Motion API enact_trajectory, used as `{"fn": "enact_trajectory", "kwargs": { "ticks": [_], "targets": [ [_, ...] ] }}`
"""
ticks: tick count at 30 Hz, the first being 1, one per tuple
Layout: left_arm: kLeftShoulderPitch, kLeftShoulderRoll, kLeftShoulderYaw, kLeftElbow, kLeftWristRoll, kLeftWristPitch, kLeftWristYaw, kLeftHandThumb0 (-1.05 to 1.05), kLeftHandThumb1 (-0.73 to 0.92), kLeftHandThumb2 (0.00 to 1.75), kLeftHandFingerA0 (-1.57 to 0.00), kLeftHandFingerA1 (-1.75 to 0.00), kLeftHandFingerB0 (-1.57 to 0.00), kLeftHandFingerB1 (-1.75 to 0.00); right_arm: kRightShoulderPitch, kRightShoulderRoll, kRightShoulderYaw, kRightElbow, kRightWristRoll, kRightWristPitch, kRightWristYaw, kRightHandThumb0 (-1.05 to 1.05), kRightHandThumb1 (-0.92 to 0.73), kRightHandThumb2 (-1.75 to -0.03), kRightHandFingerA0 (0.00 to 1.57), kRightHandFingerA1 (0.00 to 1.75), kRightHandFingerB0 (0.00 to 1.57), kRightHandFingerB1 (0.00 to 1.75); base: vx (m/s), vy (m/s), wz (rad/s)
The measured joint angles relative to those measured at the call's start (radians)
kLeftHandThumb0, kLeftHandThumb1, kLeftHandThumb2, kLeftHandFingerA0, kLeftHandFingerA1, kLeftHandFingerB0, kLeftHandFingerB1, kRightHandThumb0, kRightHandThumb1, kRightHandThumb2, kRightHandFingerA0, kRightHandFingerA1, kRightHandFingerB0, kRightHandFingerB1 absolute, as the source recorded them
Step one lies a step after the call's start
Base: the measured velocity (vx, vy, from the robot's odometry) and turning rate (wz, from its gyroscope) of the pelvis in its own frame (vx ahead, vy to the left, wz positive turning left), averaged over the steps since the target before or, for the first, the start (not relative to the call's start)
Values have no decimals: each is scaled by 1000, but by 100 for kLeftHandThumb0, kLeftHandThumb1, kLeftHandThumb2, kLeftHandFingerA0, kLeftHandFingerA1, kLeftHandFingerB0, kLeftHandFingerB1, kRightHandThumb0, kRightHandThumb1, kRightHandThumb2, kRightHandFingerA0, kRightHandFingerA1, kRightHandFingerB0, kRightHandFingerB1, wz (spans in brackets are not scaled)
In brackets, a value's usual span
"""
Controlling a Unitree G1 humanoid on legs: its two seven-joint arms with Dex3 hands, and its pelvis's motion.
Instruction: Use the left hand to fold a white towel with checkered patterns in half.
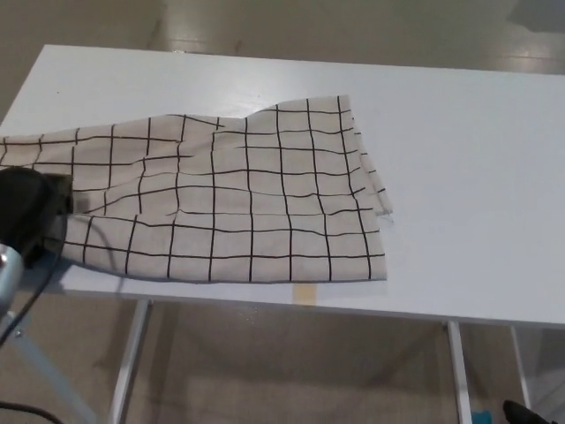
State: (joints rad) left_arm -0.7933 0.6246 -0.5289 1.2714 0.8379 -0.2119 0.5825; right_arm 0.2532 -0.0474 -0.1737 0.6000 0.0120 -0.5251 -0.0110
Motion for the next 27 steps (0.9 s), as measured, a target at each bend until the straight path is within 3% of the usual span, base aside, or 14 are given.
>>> {"fn": "enact_trajectory", "kwargs": {
  "ticks": [2, 3, 5, 6, 7, 8, 12, 13, 17, 18, 20, 25, 26, 27],
  "targets": [
    [-4, 12, -2, -5, 2, -12, 16, -32, 50, 78, -106, -142, -83, -130, -6, -4, 2, 3, -2, 0, -1, -41, -80, -63, 41, 52, 43, 49, 0, 0, 0],
    [-7, 14, -3, -8, 4, -15, 22, -22, 68, 53, -70, -175, -52, -175, -8, -5, 2, 5, -3, 0, -2, -41, -80, -63, 42, 53, 44, 49, 0, 0, 0],
    [-17, 20, -7, -15, 7, -20, 37, -22, 68, 53, -70, -175, -52, -175, -9, -7, 3, 8, -4, 0, -3, -41, -80, -63, 42, 53, 44, 49, 0, 0, 0],
    [-25, 23, -11, -19, 9, -23, 46, -36, 49, 76, -106, -144, -84, -132, -10, -8, 4, 10, -4, 0, -4, -41, -80, -63, 42, 53, 45, 50, 0, 0, 0],
    [-48, 32, -17, -30, 16, -29, 71, -36, 49, 76, -106, -144, -84, -132, -13, -9, 7, 11, -6, 0, -5, -41, -80, -63, 42, 53, 45, 50, 0, 0, 0],
    [-53, 33, -20, -33, 17, -31, 77, -25, 66, 53, -70, -175, -53, -175, -13, -9, 7, 11, -6, 0, -6, -41, -80, -64, 42, 53, 46, 50, 0, 0, 0],
    [-143, 52, -64, -103, 52, -43, 99, -26, 60, 56, -74, -175, -57, -173, -13, -10, 8, 14, -6, 0, -10, -41, -80, -64, 42, 53, 47, 51, 0, 0, 4],
    [-159, 56, -69, -120, 58, -44, 102, -26, 56, 55, -78, -175, -86, -132, -12, -10, 9, 14, -6, 0, -11, -40, -81, -63, 45, 55, 49, 52, 0, 0, 0],
    [-245, 74, -80, -224, 85, -55, 119, -26, 56, 55, -79, -175, -86, -130, -11, -10, 10, 14, -7, 0, -16, -40, -81, -63, 45, 56, 49, 52, 0, 0, 0],
    [-278, 75, -80, -291, 93, -70, 121, -26, 54, 56, -84, -173, -104, -80, -11, -10, 11, 14, -9, 0, -19, -43, -78, -65, 48, 61, 48, 52, 0, 0, 0],
    [-290, 75, -78, -340, 98, -78, 121, -23, 54, 57, -90, -169, -102, -66, -11, -10, 11, 14, -11, 0, -21, -41, -81, -63, 48, 59, 51, 53, 0, 0, 0],
    [-294, 63, -77, -516, 106, -105, 116, -22, 51, 58, -96, -163, -103, -69, 3, -10, 12, 14, -13, -1, -22, -41, -80, -63, 48, 58, 52, 53, 0, 0, 0],
    [-294, 58, -78, -562, 113, -113, 113, -26, 50, 59, -96, -162, -99, -65, 8, -9, 13, 13, -14, -2, -23, -37, -63, -103, 48, 68, 43, 62, 0, 0, 0],
    [-295, 55, -79, -576, 116, -115, 113, -30, 48, 60, -97, -161, -97, -62, 10, -9, 13, 13, -14, -2, -23, -37, -63, -103, 48, 68, 43, 62, 0, 0, 0]
  ]
}}
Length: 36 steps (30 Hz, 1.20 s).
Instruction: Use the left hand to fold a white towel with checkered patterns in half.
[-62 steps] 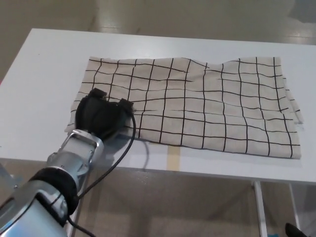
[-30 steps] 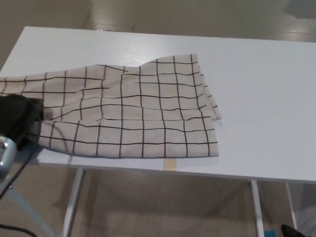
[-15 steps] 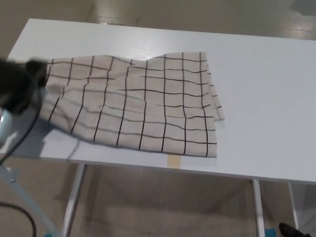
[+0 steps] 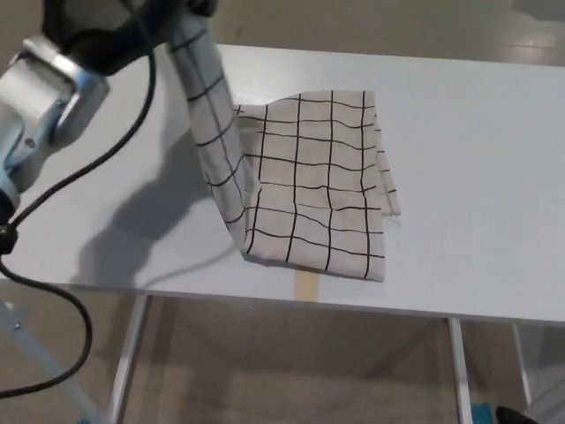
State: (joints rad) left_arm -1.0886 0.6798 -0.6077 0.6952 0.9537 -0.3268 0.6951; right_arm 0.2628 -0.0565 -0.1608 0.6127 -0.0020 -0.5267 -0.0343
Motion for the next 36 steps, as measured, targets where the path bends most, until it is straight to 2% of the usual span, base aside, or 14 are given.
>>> {"fn": "enact_trajectory", "kwargs": {
  "ticks": [4, 5, 12, 13, 15, 17, 21, 22, 24, 25, 29, 30, 35, 36],
  "targets": [
    [0, -69, -53, -152, 55, -13, -9, -31, 47, 60, -98, -161, -94, -60, 23, 7, 7, -29, -4, 1, -4, -37, -63, -103, 49, 69, 44, 63, 0, 0, 2],
    [2, -84, -64, -176, 67, -16, -11, -35, 46, 61, -100, -159, -93, -60, 24, 8, 9, -33, -6, 1, -5, -42, -81, -61, 53, 63, 53, 54, 0, 0, 0],
    [45, -162, -166, -244, 143, -30, -38, -33, 47, 56, -105, -138, -92, -55, 26, 10, 16, -35, -10, 2, -10, -41, -80, -63, 55, 67, 56, 56, 0, 0, 0],
    [61, -173, -192, -244, 156, -38, -49, -36, 51, 55, -91, -100, -84, -51, 18, 10, 18, -34, -12, 2, -11, -41, -81, -63, 55, 68, 55, 55, 0, 0, 0],
    [81, -191, -226, -236, 165, -54, -80, -39, 51, 56, -82, -86, -80, -50, 4, 10, 20, -32, -15, 2, -12, -41, -81, -63, 55, 68, 55, 55, 0, 0, 0],
    [98, -196, -241, -235, 165, -63, -108, -69, 48, 60, -30, -36, -35, -35, 3, 9, 21, -32, -16, 2, -12, -42, -81, -64, 53, 65, 55, 55, 0, 0, 0],
    [125, -203, -253, -240, 164, -64, -167, -71, 54, 57, -16, -28, -19, -30, -3, 9, 24, -32, -18, 2, -12, -43, -81, -62, 52, 64, 53, 54, 0, 0, 0],
    [132, -206, -253, -244, 163, -62, -188, -36, 24, 87, 0, -49, 0, -47, -5, 9, 25, -31, -18, 2, -12, -43, -81, -62, 52, 64, 54, 54, 0, 0, 0],
    [143, -213, -253, -251, 162, -58, -226, -36, 24, 87, 0, -50, 0, -47, -6, 9, 26, -31, -18, 2, -12, -43, -81, -62, 52, 64, 54, 54, 0, 0, 0],
    [146, -216, -253, -252, 162, -57, -235, -75, 45, 78, -7, -30, -12, -39, -7, 9, 26, -31, -18, 2, -12, -43, -81, -62, 52, 64, 54, 54, 0, 0, 0],
    [162, -236, -253, -259, 160, -49, -297, -64, 39, 84, 0, -26, -10, -43, -11, 9, 27, -31, -19, 2, -10, -43, -80, -61, 53, 61, 54, 54, 0, 0, 0],
    [165, -240, -253, -260, 160, -47, -310, -74, 52, 56, -5, -24, -14, -29, -12, 8, 27, -31, -19, 2, -10, -42, -80, -61, 53, 60, 54, 54, 0, 0, 0],
    [170, -268, -253, -260, 153, -35, -394, -77, 51, 57, -10, -24, -16, -29, -25, 8, 29, -29, -21, 2, -10, -42, -79, -63, 53, 60, 55, 54, 0, 0, 0],
    [170, -275, -253, -260, 151, -31, -413, -79, 44, 79, -8, -30, -11, -36, -27, 8, 29, -27, -22, 2, -10, -43, -79, -63, 53, 61, 55, 55, 0, 0, 0]
  ]
}}
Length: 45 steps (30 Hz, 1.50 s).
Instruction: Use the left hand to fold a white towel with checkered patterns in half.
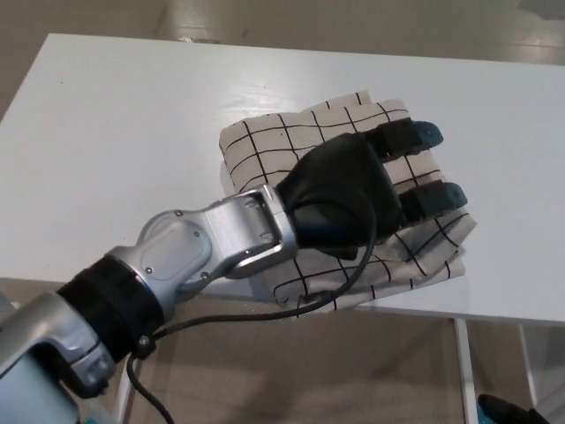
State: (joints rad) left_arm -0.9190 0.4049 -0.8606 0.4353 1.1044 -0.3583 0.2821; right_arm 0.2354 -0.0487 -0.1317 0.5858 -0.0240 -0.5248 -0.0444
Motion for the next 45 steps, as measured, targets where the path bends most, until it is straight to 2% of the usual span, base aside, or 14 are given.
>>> {"fn": "enact_trajectory", "kwargs": {
  "ticks": [6, 8, 18, 19, 22, 23, 30, 31, 32, 33, 34, 42, 43, 45],
  "targets": [
    [0, -53, 2, 0, -14, 23, -102, -83, 52, 57, -10, -25, -16, -28, -9, 0, 2, 16, -3, -1, 0, -44, -79, -63, 53, 66, 55, 56, 0, 0, 0],
    [0, -69, 7, -5, -22, 31, -139, -76, 46, 86, -2, -23, -4, -36, -11, 0, 2, 21, -3, -1, 0, -45, -79, -63, 53, 66, 55, 55, 0, 0, 0],
    [5, -78, 129, -144, -121, 52, -280, -72, 43, 85, -4, -22, -4, -37, -31, 1, 0, 54, -2, -3, 3, -45, -78, -63, 53, 66, 55, 57, 0, 0, 0],
    [9, -72, 162, -191, -147, 57, -304, -81, 55, 58, -11, -24, -12, -30, -31, 0, -1, 60, -2, -3, 4, -45, -78, -63, 55, 66, 55, 56, 0, 0, 0],
    [19, -59, 216, -261, -189, 62, -334, -81, 55, 58, -11, -24, -12, -30, -31, 0, -1, 70, -2, -4, 4, -45, -78, -63, 55, 67, 55, 56, 0, 0, 0],
    [25, -50, 236, -288, -204, 63, -343, -82, 52, 86, -1, -28, -7, -38, -31, 0, -1, 73, -2, -4, 4, -45, -78, -63, 55, 67, 55, 57, 0, 0, 0],
    [84, 28, 375, -438, -302, 74, -400, -29, 33, 87, 0, -48, -1, -48, -31, -2, -4, 79, -2, -3, 6, -43, -78, -63, 53, 65, 58, 59, 0, 0, 0],
    [111, 54, 414, -473, -328, 77, -412, -40, 47, 54, -19, -28, -19, -30, -31, -2, -5, 79, -1, -3, 7, -43, -78, -63, 52, 65, 58, 59, 0, 0, 0],
    [120, 61, 426, -483, -336, 78, -416, -40, 47, 54, -19, -28, -19, -30, -31, -2, -5, 79, -1, -3, 7, -43, -78, -63, 52, 65, 58, 59, 0, 0, 0],
    [139, 74, 448, -501, -349, 79, -422, -20, 32, 86, -9, -51, -9, -50, -32, -2, -5, 79, -1, -3, 7, -40, -62, -102, 50, 70, 50, 66, 0, 0, 0],
    [139, 74, 448, -501, -349, 79, -422, -34, 45, 54, -30, -32, -28, -31, -32, -2, -5, 79, -1, -3, 7, -43, -63, -101, 49, 69, 48, 65, 0, 0, 0],
    [339, 177, 615, -601, -497, 89, -489, -44, 43, 54, -58, -40, -30, -31, -33, -5, -7, 74, -2, -3, 8, -41, -64, -102, 47, 68, 47, 64, 0, 0, 0],
    [358, 182, 627, -608, -508, 89, -495, -53, 38, 67, -60, -50, -34, -40, -34, -5, -7, 74, -2, -3, 8, -43, -79, -63, 48, 59, 55, 55, 0, 0, 0],
    [428, 196, 664, -626, -547, 90, -515, -54, 38, 68, -64, -51, -41, -42, -34, -6, -7, 72, -2, -3, 8, -43, -79, -63, 48, 59, 55, 55, 0, 0, 0]
  ]
}}
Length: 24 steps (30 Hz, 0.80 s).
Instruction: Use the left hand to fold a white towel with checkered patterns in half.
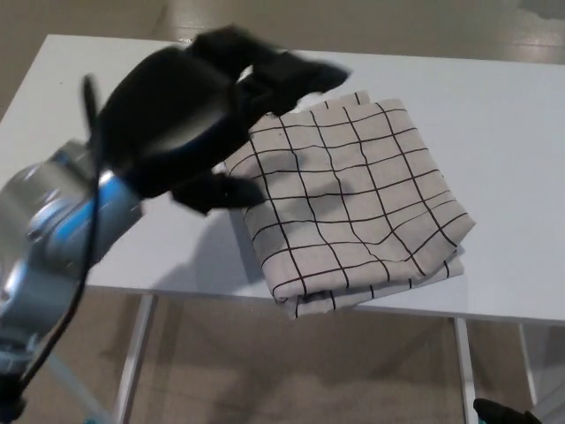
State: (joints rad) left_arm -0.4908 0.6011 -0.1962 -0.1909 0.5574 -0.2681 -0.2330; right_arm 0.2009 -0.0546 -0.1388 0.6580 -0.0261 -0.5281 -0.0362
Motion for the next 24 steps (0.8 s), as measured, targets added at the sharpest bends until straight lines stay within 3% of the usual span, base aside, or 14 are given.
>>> {"fn": "enact_trajectory", "kwargs": {
  "ticks": [2, 6, 7, 8, 11, 12, 19, 20, 24],
  "targets": [
    [25, 3, 12, -5, -12, 0, -6, -55, 36, 66, -70, -52, -54, -45, 0, 0, 0, -1, 0, 0, 0, -43, -79, -63, 48, 60, 54, 55, 0, 0, 0],
    [201, 14, 91, -27, -105, 10, -69, -53, 34, 64, -73, -52, -60, -46, 1, -3, -3, -6, 0, 0, 0, -43, -79, -63, 48, 60, 54, 55, 0, 0, 0],
    [201, 14, 91, -27, -105, 10, -69, -51, 34, 64, -73, -52, -60, -47, 1, -3, -3, -6, 0, 0, 0, -41, -64, -101, 47, 68, 45, 63, 0, 0, 0],
    [252, 15, 114, -29, -130, 16, -91, -50, 33, 63, -74, -52, -62, -47, 1, -3, -3, -9, 0, 0, 0, -42, -79, -63, 48, 59, 54, 55, 0, 0, 0],
    [358, 15, 164, -30, -184, 32, -141, -49, 32, 62, -75, -52, -66, -48, 2, -5, -4, -13, 0, 0, 1, -43, -79, -63, 48, 59, 53, 55, 0, 0, 0],
    [358, 15, 164, -30, -184, 32, -141, -41, 36, 52, -79, -46, -72, -43, 2, -5, -4, -13, 0, 0, 1, -43, -79, -63, 48, 60, 53, 55, 0, 0, 0],
    [568, 15, 263, -25, -298, 69, -246, -40, 34, 51, -91, -50, -81, -46, 8, -5, -5, -21, 1, 0, 2, -43, -79, -63, 47, 58, 54, 55, 0, 0, 0],
    [636, 15, 294, -18, -340, 83, -286, -44, 35, 51, -92, -50, -81, -45, 13, -5, -5, -23, 0, 0, 3, -42, -64, -102, 46, 69, 45, 63, 0, 0, 0],
    [724, 15, 333, 6, -399, 103, -347, -45, 34, 51, -89, -50, -79, -45, 25, -4, -5, -27, 1, 0, 4, -41, -62, -102, 47, 70, 44, 62, 0, 0, 0]
  ]
}}
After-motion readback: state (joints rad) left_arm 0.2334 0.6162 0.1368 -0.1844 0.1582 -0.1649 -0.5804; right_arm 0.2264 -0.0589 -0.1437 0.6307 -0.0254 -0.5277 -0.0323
